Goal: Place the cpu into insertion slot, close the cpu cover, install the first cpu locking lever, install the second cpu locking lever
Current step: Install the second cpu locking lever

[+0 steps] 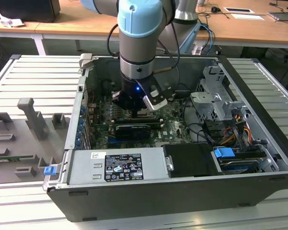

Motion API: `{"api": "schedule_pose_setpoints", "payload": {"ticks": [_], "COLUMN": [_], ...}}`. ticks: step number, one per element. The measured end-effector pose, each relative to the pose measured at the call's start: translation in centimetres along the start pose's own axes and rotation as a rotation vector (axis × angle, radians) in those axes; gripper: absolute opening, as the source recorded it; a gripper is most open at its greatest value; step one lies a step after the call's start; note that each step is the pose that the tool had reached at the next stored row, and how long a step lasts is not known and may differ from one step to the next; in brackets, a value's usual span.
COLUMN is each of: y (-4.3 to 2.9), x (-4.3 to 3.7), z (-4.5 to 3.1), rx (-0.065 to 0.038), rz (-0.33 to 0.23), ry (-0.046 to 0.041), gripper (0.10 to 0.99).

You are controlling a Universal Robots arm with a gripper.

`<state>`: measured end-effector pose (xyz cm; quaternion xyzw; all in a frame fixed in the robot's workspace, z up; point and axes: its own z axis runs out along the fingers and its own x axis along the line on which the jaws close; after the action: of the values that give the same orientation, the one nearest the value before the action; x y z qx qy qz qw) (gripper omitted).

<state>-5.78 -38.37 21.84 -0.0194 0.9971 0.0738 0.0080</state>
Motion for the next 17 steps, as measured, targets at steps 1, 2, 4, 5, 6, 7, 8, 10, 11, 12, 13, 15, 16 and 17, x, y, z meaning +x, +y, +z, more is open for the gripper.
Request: {"api": "schedule_pose_setpoints", "payload": {"ticks": [1, 2, 4, 5, 6, 7, 8, 10, 11, 12, 13, 15, 16, 17], "y": [-0.17, -0.3, -0.43, -0.44, -0.45, -0.45, -0.47, -0.5, -0.55, -0.6, -0.66, -0.91, -1.05, -1.26], "x": [0.14, 0.21, 0.39, 0.51, 0.62, 0.83, 1.14, 1.41, 1.51, 1.58, 1.63, 1.9, 1.96, 2.05], "z": [-0.02, -0.04, -0.05, -0.03, 0.01, 0.11, 0.28, 0.55, 0.63, 0.67, 0.7, 0.8, 0.85, 0.98], "rx": [-0.002, -0.004, -0.01, -0.014, -0.018, -0.025, -0.035, -0.043, -0.051, -0.062, -0.069, -0.084, -0.087, -0.091], "rz": [-0.001, -0.006, -0.014, -0.016, -0.019, -0.023, -0.03, -0.033, -0.033, -0.033, -0.032, -0.032, -0.032, -0.032], "ry": [0.0, 0.0005, 0.0014, 0.0016, 0.0018, 0.0022, 0.0028, 0.0027, 0.0025, 0.0018, 0.0014, 0.0005, 0.0003, 0.0], "gripper": [0.106, 0.106, 0.106, 0.106, 0.106, 0.106, 0.106, 0.106, 0.106, 0.106, 0.106, 0.106, 0.106, 0.106]}}
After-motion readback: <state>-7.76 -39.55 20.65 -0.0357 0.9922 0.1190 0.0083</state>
